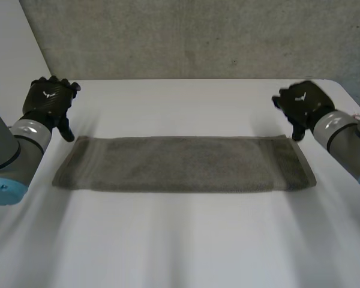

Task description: Fold the towel.

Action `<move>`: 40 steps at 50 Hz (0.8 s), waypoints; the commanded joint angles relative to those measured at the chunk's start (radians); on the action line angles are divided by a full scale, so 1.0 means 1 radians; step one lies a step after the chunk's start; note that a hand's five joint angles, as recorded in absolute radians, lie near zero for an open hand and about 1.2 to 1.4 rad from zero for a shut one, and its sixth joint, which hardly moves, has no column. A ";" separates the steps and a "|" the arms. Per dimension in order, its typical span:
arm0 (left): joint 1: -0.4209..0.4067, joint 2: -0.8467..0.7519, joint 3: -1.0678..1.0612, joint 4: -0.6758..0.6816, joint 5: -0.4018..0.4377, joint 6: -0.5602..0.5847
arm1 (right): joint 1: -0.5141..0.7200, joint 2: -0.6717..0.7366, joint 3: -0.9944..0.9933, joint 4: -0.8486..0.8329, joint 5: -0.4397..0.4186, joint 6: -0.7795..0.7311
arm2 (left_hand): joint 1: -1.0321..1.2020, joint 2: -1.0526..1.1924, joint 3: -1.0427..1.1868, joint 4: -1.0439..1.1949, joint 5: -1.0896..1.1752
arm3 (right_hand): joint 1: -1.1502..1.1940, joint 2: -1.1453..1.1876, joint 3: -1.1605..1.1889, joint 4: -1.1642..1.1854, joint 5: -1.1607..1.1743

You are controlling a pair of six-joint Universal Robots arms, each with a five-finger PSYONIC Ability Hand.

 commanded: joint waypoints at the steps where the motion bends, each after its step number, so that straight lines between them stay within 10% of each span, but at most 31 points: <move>1: 0.035 0.061 -0.084 0.000 0.011 -0.057 | -0.004 -0.012 0.125 0.094 0.041 0.020 | -0.103 -0.088 -0.077 -0.097 -0.231 | 0.019 0.008 0.007 0.005 0.023; 22: 0.036 0.125 -0.215 -0.031 0.154 -0.274 | -0.078 0.048 0.342 -0.105 0.047 0.029 | -0.100 -0.086 -0.074 -0.095 -0.228 | 0.166 0.155 0.154 0.152 0.170; 40: 0.044 0.122 -0.221 -0.031 0.154 -0.276 | -0.147 0.106 0.270 -0.108 0.108 0.012 | -0.106 -0.091 -0.080 -0.100 -0.234 | 0.957 0.946 0.945 0.944 0.962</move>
